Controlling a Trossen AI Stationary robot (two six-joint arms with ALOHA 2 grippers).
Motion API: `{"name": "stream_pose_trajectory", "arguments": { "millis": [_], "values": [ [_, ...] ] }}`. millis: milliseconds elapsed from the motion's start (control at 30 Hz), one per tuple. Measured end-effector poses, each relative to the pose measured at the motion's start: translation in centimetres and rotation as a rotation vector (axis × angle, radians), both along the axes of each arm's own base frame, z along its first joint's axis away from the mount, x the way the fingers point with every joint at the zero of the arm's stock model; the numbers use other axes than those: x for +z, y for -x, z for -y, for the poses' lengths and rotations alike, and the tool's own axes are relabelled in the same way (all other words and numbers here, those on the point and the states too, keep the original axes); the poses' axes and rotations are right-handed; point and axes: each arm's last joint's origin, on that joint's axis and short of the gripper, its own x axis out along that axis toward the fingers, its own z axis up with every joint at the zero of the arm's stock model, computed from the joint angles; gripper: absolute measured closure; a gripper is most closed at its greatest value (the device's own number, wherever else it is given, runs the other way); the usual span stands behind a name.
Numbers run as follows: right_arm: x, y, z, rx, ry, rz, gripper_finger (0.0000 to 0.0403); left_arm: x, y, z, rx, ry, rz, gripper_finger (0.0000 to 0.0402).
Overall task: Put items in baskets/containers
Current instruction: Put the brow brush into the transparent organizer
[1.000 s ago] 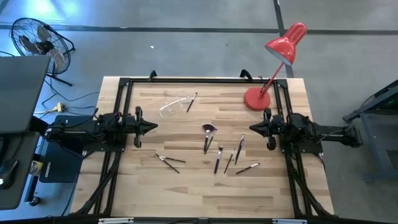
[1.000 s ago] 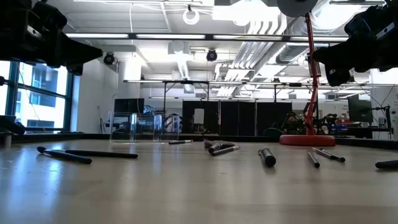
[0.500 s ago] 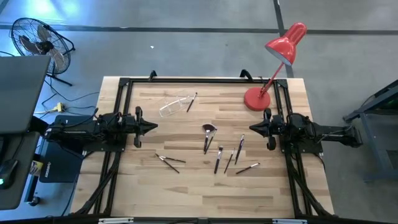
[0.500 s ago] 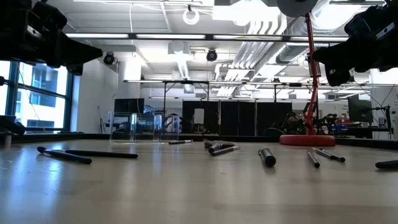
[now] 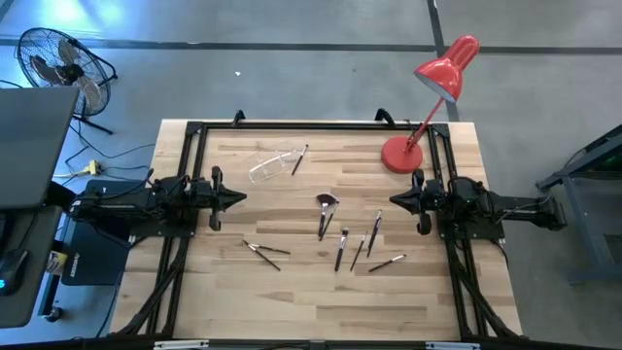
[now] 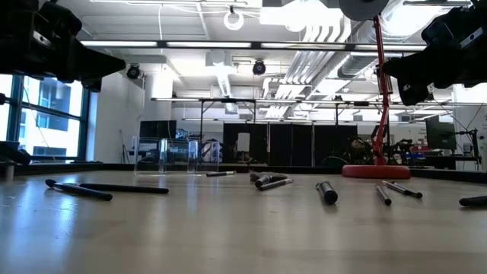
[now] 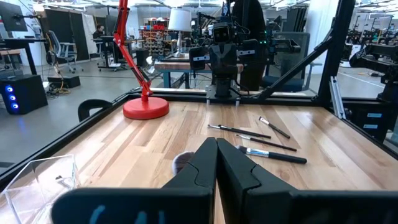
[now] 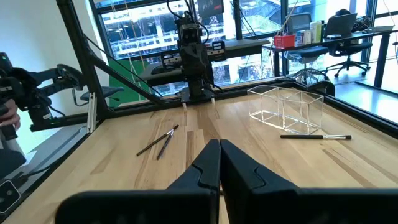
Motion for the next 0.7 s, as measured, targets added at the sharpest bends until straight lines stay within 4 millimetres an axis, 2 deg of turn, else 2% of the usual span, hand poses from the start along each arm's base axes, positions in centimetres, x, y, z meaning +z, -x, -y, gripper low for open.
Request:
{"name": "stream_pose_trajectory", "arguments": {
  "millis": [200,567,700],
  "values": [
    [-0.01,0.0,0.0,0.001,0.0,0.0,0.0402,0.03,0.0,0.05,-0.016,0.002,0.003,0.0401],
    [0.0,0.0,0.0,0.0,0.0,0.0,0.0402,0.05,0.02,-0.13,0.047,0.014,0.006,0.0401],
    [0.0,0.0,0.0,0.0,0.0,0.0,0.0402,0.72,0.16,-0.33,0.116,0.006,0.017,0.0401]
  ]
}}
